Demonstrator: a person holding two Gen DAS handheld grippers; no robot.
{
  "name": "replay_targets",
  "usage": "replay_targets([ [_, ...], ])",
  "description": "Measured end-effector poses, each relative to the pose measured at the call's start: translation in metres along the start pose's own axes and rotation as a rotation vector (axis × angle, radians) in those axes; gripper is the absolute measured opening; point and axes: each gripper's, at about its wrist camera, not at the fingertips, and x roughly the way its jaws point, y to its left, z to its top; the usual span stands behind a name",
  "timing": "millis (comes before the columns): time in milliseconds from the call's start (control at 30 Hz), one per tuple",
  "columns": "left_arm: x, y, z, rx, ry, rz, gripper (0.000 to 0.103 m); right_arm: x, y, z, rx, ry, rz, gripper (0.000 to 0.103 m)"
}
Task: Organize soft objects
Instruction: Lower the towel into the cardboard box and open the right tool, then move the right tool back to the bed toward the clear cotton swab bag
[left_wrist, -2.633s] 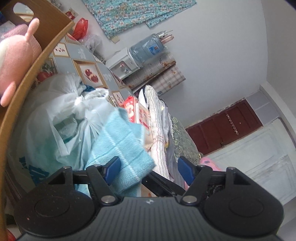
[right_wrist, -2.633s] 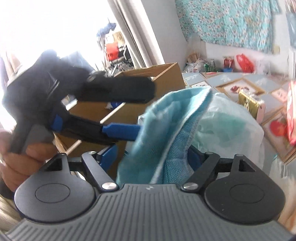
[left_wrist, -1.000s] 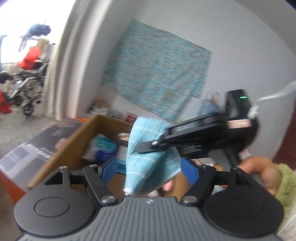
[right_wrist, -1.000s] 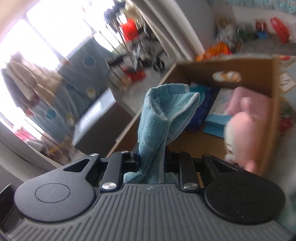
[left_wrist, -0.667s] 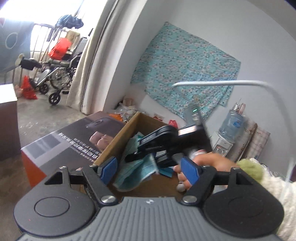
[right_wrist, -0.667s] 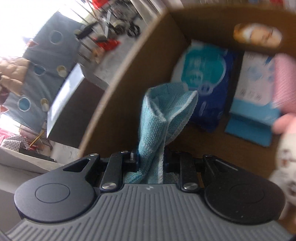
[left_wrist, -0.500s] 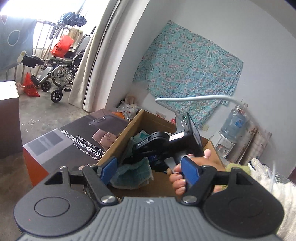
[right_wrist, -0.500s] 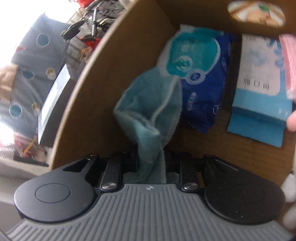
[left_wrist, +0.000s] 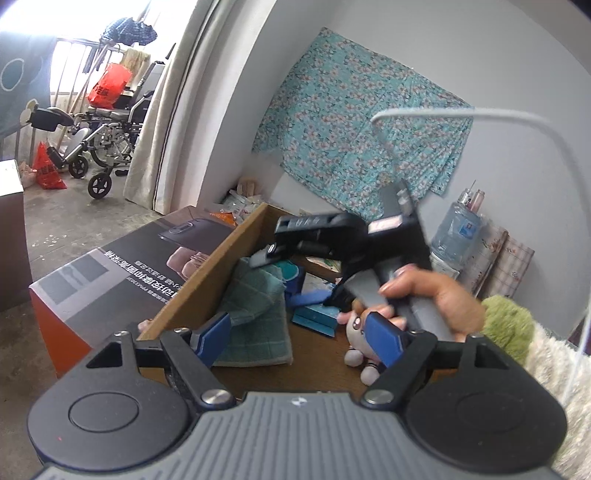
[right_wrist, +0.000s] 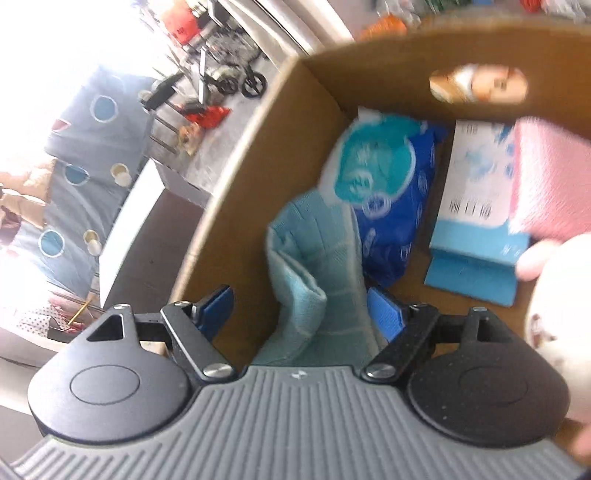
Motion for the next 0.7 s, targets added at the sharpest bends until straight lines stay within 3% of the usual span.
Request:
replay_targets([
  [100, -0.002, -0.01, -0.001, 0.016, -0.001, -0.014, 0.083, -0.039, 0.002, -0.002, -0.012, -0.068, 0.047, 0.08],
  [200, -0.007, -0.026, -0.003, 0.05, -0.017, -0.057, 0.09, -0.092, -0.009, -0.011, 0.014, -0.15, 0.14, 0.081],
  [367, -0.007, -0.067, -0.005, 0.153, -0.019, -0.143, 0.098, -0.183, -0.043, -0.055, 0.03, -0.259, 0.218, 0.084],
  [700, 0.008, -0.166, -0.035, 0.328, 0.049, -0.409, 0.103, -0.353, -0.145, -0.142, 0.085, -0.464, -0.089, 0.089],
])
